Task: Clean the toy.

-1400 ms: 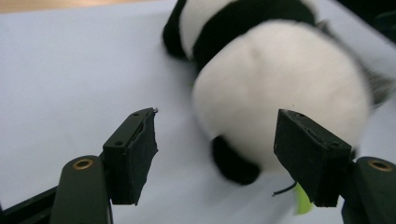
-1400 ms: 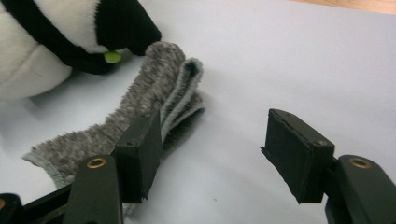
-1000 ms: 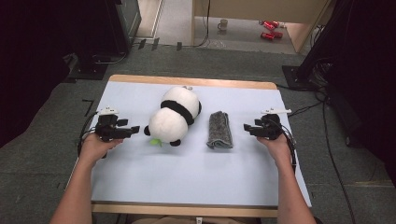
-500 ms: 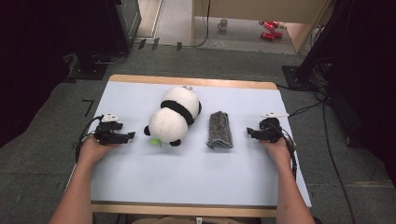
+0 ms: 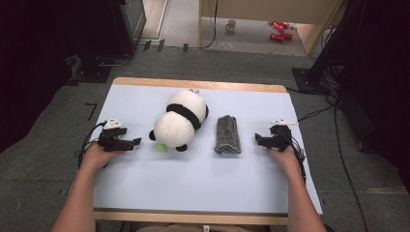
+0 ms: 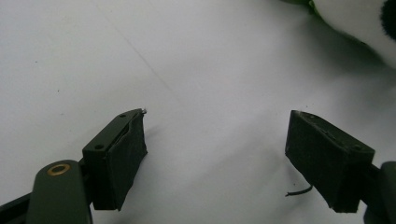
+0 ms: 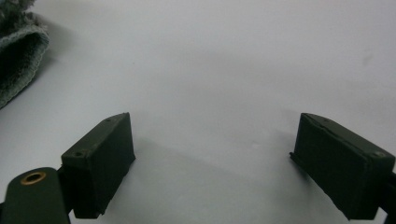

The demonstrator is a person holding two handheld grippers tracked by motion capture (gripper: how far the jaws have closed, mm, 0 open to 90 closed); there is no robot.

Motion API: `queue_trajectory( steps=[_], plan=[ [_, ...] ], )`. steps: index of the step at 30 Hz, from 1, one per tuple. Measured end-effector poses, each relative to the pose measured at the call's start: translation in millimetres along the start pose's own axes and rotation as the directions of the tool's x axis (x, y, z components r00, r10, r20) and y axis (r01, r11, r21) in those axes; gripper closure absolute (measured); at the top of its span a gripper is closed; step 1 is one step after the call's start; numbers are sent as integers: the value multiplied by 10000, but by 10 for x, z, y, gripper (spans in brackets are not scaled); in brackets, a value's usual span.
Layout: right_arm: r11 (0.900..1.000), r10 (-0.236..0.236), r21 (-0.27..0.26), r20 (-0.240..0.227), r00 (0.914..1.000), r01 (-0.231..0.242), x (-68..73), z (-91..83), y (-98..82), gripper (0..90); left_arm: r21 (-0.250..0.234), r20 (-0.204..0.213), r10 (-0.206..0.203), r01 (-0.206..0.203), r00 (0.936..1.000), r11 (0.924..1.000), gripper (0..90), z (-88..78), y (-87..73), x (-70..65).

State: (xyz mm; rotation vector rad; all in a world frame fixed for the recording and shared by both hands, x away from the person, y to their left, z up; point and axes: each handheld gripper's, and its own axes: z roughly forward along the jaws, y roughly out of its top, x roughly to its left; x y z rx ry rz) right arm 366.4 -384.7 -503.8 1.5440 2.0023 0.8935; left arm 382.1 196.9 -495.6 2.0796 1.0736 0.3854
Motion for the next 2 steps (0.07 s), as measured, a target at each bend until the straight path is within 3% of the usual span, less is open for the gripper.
queue_trajectory(
  steps=[2],
  plan=[
    [10000,-63,1,23,10000,63,4,2,1,118,3,6,-5,5,10000,10000,199,-1,0,1]
  ],
)
